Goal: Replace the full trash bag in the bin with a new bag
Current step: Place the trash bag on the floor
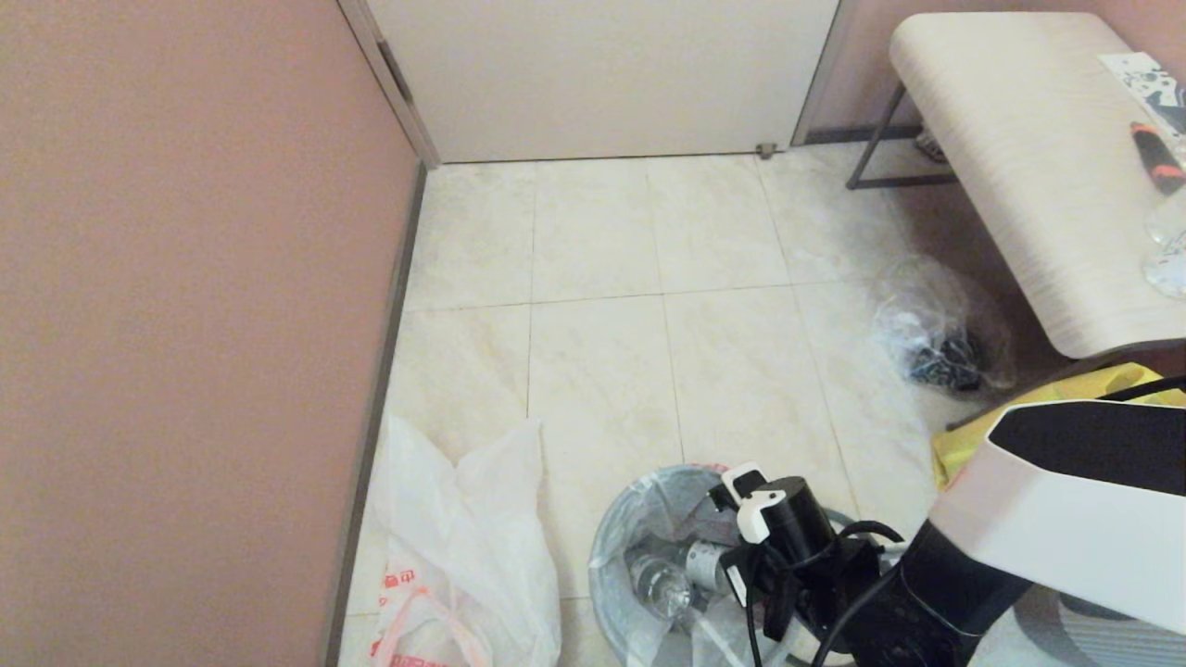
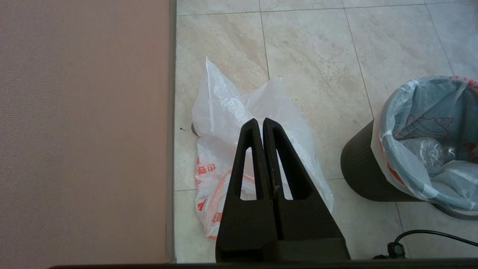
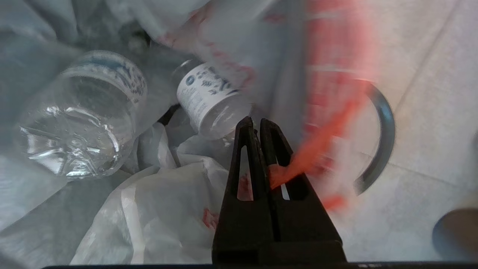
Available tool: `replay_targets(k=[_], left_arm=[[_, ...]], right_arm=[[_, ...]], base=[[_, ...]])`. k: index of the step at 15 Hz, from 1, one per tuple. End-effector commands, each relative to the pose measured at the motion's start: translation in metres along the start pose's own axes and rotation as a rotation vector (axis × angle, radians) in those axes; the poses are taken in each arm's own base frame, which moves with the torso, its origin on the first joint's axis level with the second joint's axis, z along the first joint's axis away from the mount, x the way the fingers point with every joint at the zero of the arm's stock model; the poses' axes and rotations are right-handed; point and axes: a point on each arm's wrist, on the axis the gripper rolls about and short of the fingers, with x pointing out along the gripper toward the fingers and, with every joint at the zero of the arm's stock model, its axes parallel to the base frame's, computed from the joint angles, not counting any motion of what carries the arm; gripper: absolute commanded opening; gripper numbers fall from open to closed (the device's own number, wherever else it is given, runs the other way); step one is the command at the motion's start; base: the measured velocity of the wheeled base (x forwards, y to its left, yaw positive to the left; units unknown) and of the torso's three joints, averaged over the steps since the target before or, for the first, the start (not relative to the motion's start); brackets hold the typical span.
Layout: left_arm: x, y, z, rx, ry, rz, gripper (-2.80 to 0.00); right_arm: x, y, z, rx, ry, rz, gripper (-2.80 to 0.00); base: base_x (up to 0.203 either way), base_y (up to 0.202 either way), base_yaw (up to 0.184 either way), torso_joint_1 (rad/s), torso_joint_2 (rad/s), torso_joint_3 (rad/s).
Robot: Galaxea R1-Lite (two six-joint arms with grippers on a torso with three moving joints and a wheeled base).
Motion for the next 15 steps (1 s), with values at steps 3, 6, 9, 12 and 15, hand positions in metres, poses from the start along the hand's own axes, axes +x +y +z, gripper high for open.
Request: replay_targets(k=[3, 6, 9, 12, 15], left_arm=[[0.000, 0.000, 0.000, -0.001, 0.000, 0.002, -2.80], [0.000, 0.000, 0.000, -0.001, 0.000, 0.000, -2.80], [0.000, 0.000, 0.000, -0.001, 0.000, 0.000, -2.80], [0.000, 0.000, 0.000, -0.001, 0.000, 0.000, -2.80], [0.000, 0.000, 0.000, -0.001, 0.000, 0.000, -2.80]], right_arm=[[0.014, 0.032, -0.009, -0.075, 0.019, 0.044, -2.80], [-0.001, 0.049, -0.005, -0.105, -0.007, 0.089, -2.80], [-0.004, 0.059, -0.010, -0.144, 0.013, 0.111, -2.80], [0.022, 0.050, -0.014, -0.167, 0.044, 0.072, -2.80], [0.046, 0.040, -0.008, -0.136, 0.035, 0.037, -2.80]], base=[[0.000, 0.000, 0.000, 0.000, 0.00, 0.000], [0.000, 0.000, 0.000, 0.000, 0.00, 0.000], [0.000, 0.000, 0.000, 0.000, 0.00, 0.000], [0.000, 0.000, 0.000, 0.000, 0.00, 0.000], [0.000, 0.000, 0.000, 0.000, 0.00, 0.000]])
